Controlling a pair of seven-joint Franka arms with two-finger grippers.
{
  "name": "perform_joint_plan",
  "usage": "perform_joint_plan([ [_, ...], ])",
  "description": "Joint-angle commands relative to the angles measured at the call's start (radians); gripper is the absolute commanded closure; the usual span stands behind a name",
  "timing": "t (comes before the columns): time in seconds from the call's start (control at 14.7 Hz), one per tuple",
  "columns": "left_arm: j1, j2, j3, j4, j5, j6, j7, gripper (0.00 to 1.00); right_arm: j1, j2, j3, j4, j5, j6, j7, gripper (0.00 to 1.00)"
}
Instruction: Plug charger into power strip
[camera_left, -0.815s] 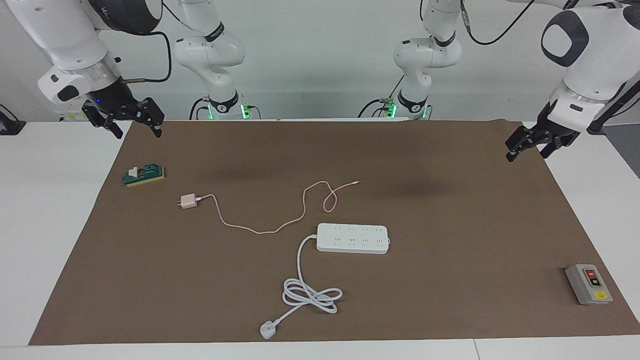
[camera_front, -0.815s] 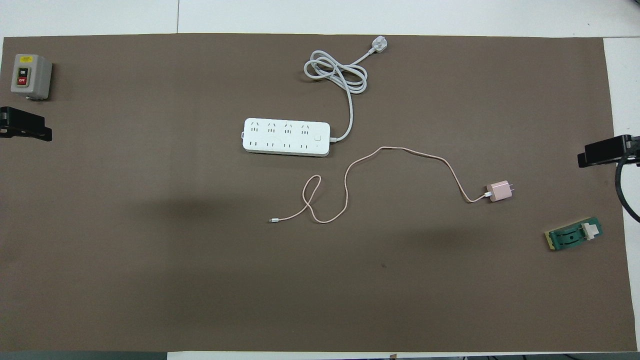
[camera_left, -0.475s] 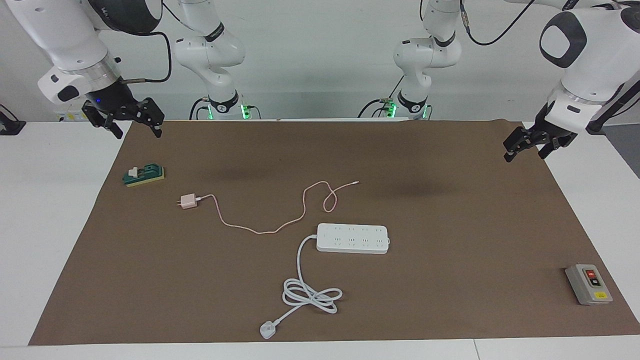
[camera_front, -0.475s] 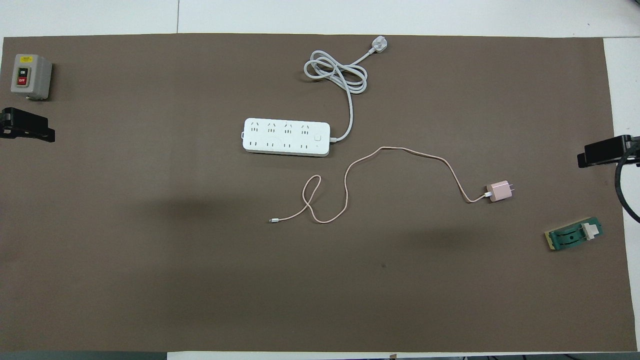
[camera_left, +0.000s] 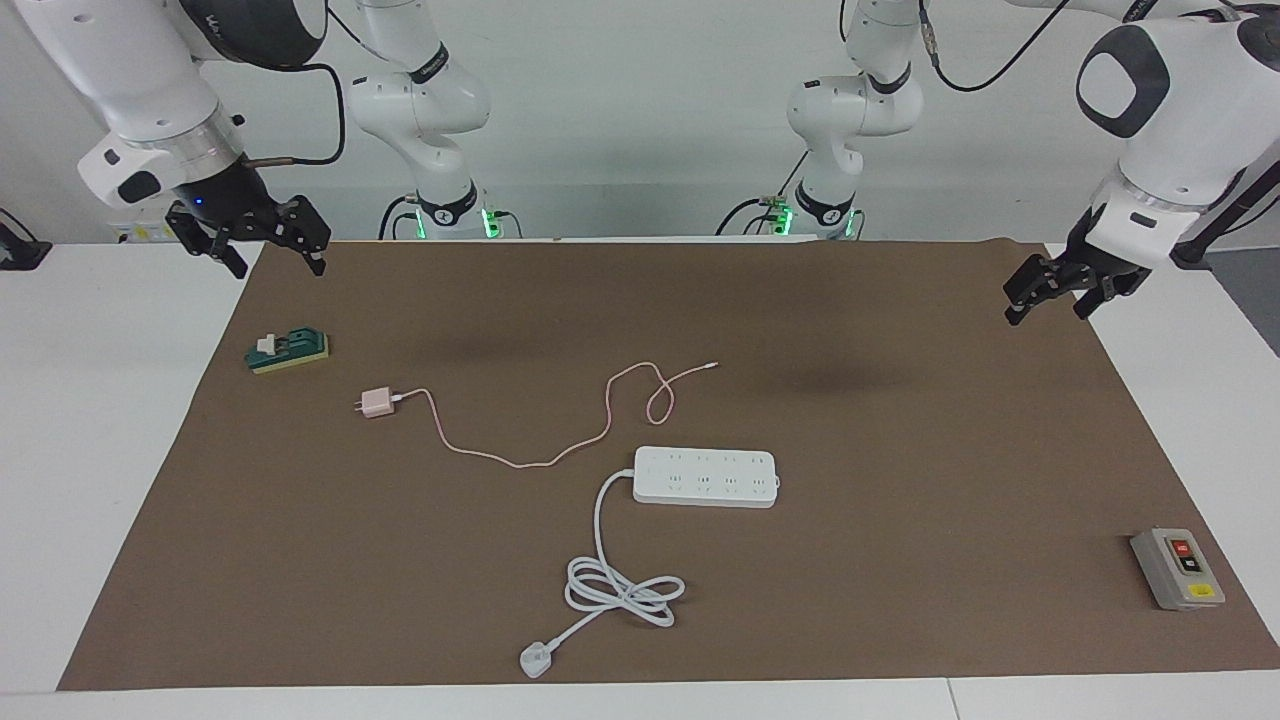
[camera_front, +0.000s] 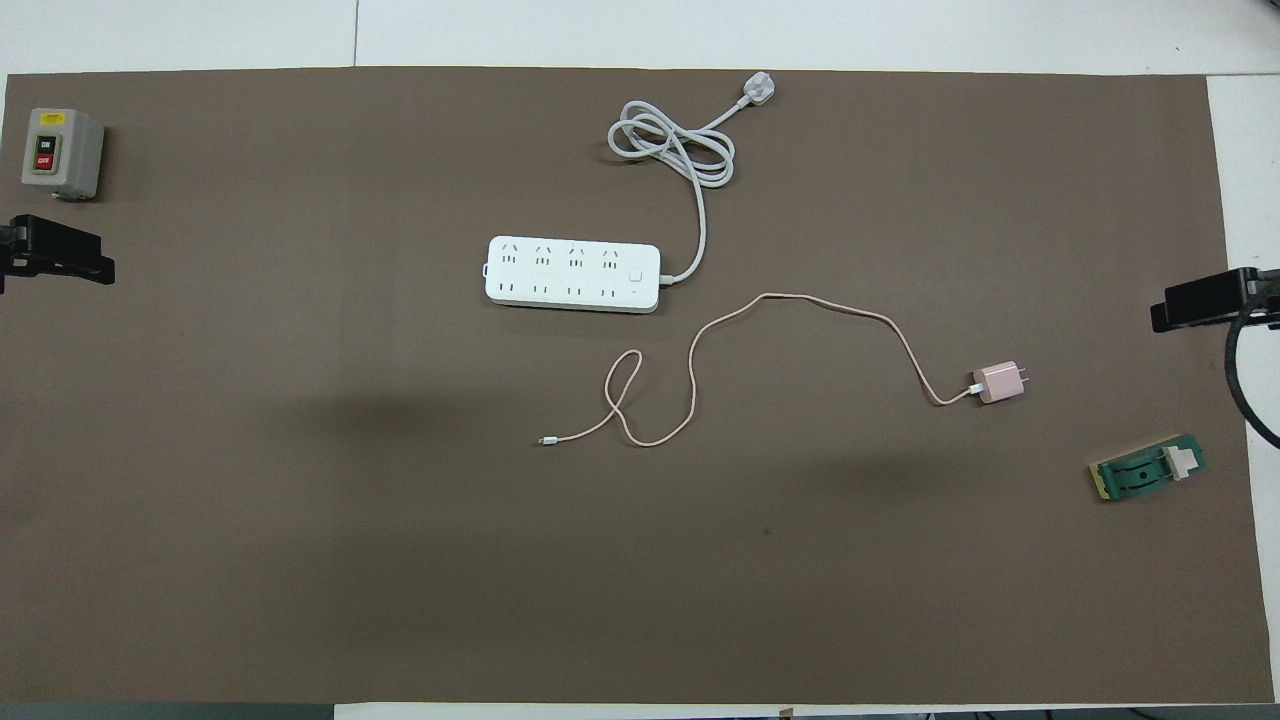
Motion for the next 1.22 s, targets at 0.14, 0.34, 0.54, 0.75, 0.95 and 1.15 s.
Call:
perform_joint_plan([
  [0.14,-0.005,0.012,0.011,0.023,0.003,-0.021,0.0,0.0,-0.016,-0.012,0.031,-0.022,0.015,0.021,0.03,0.0],
  [0.34,-0.014,0.009,0.008,0.026,-0.005,-0.011,-0.002,0.0,-0.024,-0.016,0.03,-0.048,0.013,-0.007,0.196,0.0],
  [0.54,-0.015,0.026,0.007,0.025,-0.009,-0.003,-0.002,0.0,-0.004,-0.049,0.034,-0.091,0.016,-0.031,0.431,0.0],
  [0.75,-0.008,0.008,0.005,0.017,-0.049,-0.023,0.001,0.0,0.021,-0.052,0.036,-0.105,0.023,-0.025,0.648,0.0],
  [0.95,-0.018,0.026,0.008,0.025,-0.088,-0.09,0.003,0.0,0.024,-0.053,0.037,-0.108,0.072,-0.03,0.735,0.0],
  [1.15,-0.017,0.044,0.008,0.032,-0.078,-0.091,0.014,0.0,0.018,-0.058,0.036,-0.149,0.082,-0.03,0.772,0.0],
])
